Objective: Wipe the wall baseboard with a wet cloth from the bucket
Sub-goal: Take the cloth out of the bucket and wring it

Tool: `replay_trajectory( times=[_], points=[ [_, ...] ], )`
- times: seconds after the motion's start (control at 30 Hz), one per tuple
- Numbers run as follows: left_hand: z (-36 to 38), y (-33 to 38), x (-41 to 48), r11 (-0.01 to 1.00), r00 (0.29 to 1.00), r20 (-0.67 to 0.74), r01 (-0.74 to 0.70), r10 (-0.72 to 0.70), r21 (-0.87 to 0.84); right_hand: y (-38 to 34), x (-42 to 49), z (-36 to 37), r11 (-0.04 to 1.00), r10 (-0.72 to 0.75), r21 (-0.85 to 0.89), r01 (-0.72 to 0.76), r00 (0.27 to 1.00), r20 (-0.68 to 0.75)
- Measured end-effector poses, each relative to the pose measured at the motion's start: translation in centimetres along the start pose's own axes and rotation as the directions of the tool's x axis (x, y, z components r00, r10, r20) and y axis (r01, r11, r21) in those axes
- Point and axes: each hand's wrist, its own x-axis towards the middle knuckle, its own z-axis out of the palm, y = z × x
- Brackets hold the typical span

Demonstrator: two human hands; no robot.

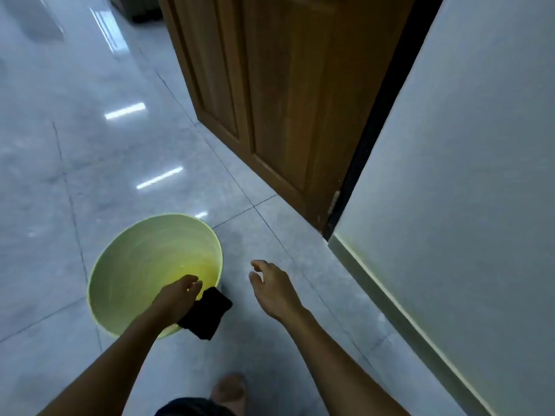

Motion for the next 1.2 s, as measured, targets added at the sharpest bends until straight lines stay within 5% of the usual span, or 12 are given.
replay_trajectory(
  times=[0.2, 0.37, 0.53, 0.77, 0.9, 1.1, 1.2],
  points=[
    [2.7, -4.4, 3.5, 0.94, 0.917, 0.331, 0.291, -0.222, -0.176, 3.5, 2.1, 7.5, 0.944, 0.064, 0.306, -0.125, 0.977, 0.204],
    [2.2, -5.9, 4.5, 0.969, 0.928, 0.353, 0.182, -0.114, -0.166, 2.8, 1.0, 10.7, 0.688, 0.097, 0.64, -0.341, 0.918, 0.385],
    [-1.0, -2.7, -0.3, 0.973, 0.954, 0.294, 0.116, -0.054, -0.198, 1.2, -1.5, 9.6, 0.598, 0.131, 0.776, -0.2, 0.98, 0.151],
    [-3.5, 1.3, -4.3, 0.893, 0.964, 0.191, -0.084, 0.185, -0.442, -1.2, -6.1, 4.1, 0.708, 0.176, 0.693, -0.135, 0.984, 0.012],
    [-3.0, 3.4, -7.7, 0.747, 0.925, 0.094, -0.235, 0.369, -0.622, -2.2, -8.5, 1.8, 0.674, 0.195, 0.732, -0.099, 0.98, -0.047],
    [-2.5, 5.8, -11.9, 0.655, 0.847, -0.115, -0.48, 0.519, -0.584, -3.3, -13.2, -1.4, 0.698, 0.18, 0.712, 0.085, 0.94, -0.288],
    [-2.2, 7.2, -13.6, 0.574, 0.809, -0.185, -0.537, 0.558, -0.618, -2.8, -15.5, -2.7, 0.57, 0.204, 0.819, 0.065, 0.954, -0.218]
  ],
)
